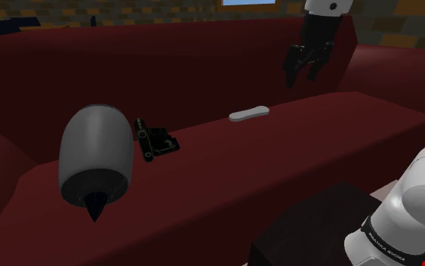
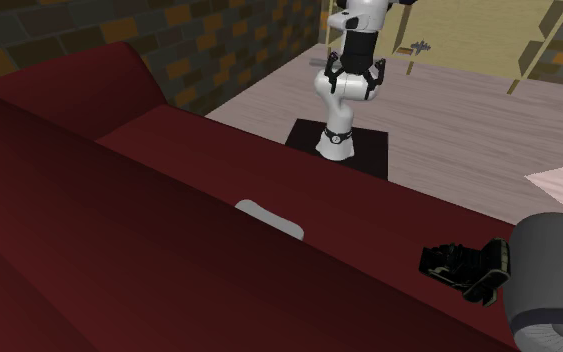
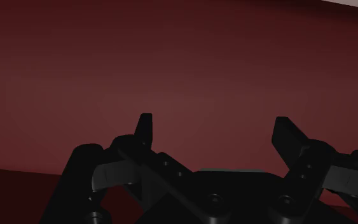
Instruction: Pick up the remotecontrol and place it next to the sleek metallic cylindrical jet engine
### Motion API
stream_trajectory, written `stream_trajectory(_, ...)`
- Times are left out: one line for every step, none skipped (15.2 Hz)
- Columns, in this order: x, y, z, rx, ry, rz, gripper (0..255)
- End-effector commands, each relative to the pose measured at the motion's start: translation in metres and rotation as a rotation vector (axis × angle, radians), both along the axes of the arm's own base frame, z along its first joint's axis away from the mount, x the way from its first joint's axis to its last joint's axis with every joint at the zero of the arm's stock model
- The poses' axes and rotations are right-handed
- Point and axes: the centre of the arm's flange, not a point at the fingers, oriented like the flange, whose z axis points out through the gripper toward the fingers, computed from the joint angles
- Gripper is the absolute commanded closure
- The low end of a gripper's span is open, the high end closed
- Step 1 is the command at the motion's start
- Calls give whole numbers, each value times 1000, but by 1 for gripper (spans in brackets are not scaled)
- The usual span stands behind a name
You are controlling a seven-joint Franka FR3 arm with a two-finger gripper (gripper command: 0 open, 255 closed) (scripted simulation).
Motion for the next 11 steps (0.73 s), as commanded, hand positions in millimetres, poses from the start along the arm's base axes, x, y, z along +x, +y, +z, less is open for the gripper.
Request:
stream_trajectory(0,0,0,0,0,0,0)
stream_trajectory(5,-10,-7,-5,2,44,0)
stream_trajectory(11,-20,-14,-9,5,89,0)
stream_trajectory(17,-29,-22,-14,7,133,0)
stream_trajectory(23,-38,-29,-18,10,177,0)
stream_trajectory(30,-47,-36,-23,12,222,0)
stream_trajectory(37,-56,-43,-27,15,266,0)
stream_trajectory(45,-64,-50,-32,17,310,0)
stream_trajectory(53,-72,-57,-37,20,355,0)
stream_trajectory(61,-80,-64,-41,22,399,0)
stream_trajectory(70,-88,-71,-46,25,443,0)
